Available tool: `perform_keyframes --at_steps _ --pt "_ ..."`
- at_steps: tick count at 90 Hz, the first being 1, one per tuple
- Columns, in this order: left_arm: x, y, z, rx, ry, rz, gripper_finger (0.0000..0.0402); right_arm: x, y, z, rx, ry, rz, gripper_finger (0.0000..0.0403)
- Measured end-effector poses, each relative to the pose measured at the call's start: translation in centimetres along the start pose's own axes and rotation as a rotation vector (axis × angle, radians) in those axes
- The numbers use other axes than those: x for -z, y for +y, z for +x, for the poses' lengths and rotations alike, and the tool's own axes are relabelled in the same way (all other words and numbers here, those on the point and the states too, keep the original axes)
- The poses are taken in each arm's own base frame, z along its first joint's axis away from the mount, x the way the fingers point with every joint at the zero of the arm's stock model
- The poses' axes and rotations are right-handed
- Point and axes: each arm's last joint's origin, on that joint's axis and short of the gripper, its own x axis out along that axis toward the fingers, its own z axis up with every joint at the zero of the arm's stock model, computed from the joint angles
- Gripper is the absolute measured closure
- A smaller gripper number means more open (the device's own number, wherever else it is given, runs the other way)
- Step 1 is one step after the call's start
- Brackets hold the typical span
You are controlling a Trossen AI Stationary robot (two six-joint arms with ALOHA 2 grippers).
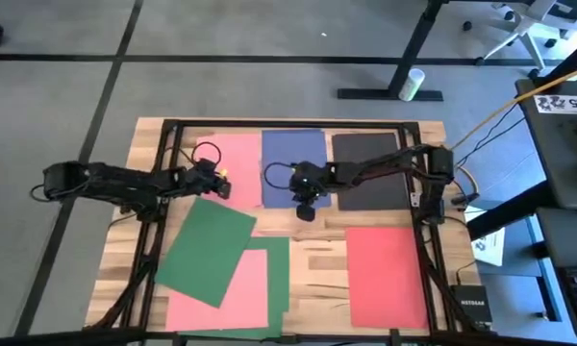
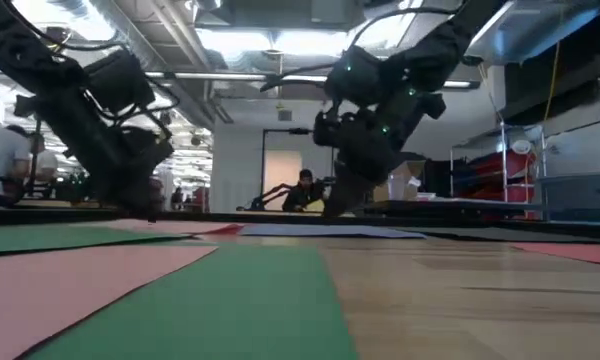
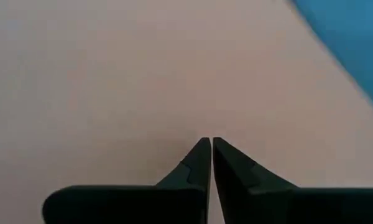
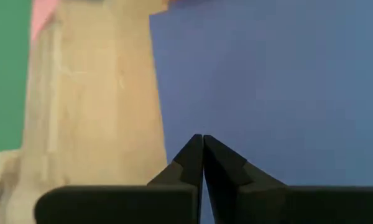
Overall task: Organize paper
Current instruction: Move the pink paper to the top left of the table
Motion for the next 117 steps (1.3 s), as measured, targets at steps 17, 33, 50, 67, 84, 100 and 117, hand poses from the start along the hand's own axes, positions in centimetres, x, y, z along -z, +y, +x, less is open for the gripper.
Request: perform_keyframes --at_steps 17,33,50,67,84,100,117 --pt "-0.2 0.7 0.4 -0.062 -0.003 0.015 0.0402 -0.2 -0.1 0.0 0.026 -0.024 0.013 0.0403" --pt "-0.5 1.3 0.5 -0.098 0.000 0.026 0.0401 -0.1 -0.1 0.0 0.029 -0.011 0.033 0.0403" --pt "-0.6 1.3 0.4 -0.089 -0.002 0.046 0.0401 -0.2 -0.1 0.0 0.030 -0.016 0.041 0.0403" --pt "-0.7 0.9 -0.1 -0.003 0.022 0.036 0.0401 -0.2 -0.3 0.0 0.077 -0.017 0.034 0.0403" --pt "0.0 0.4 -0.8 0.062 0.075 0.045 0.0401 -1.0 -0.1 0.0 0.078 -0.101 0.020 0.0403" --pt "0.2 0.4 -1.5 0.039 0.063 0.050 0.0401 -2.7 0.3 0.0 -0.004 -0.242 0.016 0.0403" --pt "0.0 0.0 -2.6 0.000 0.054 0.052 0.0401 -4.3 0.1 1.5 0.015 -0.246 0.022 0.0403"
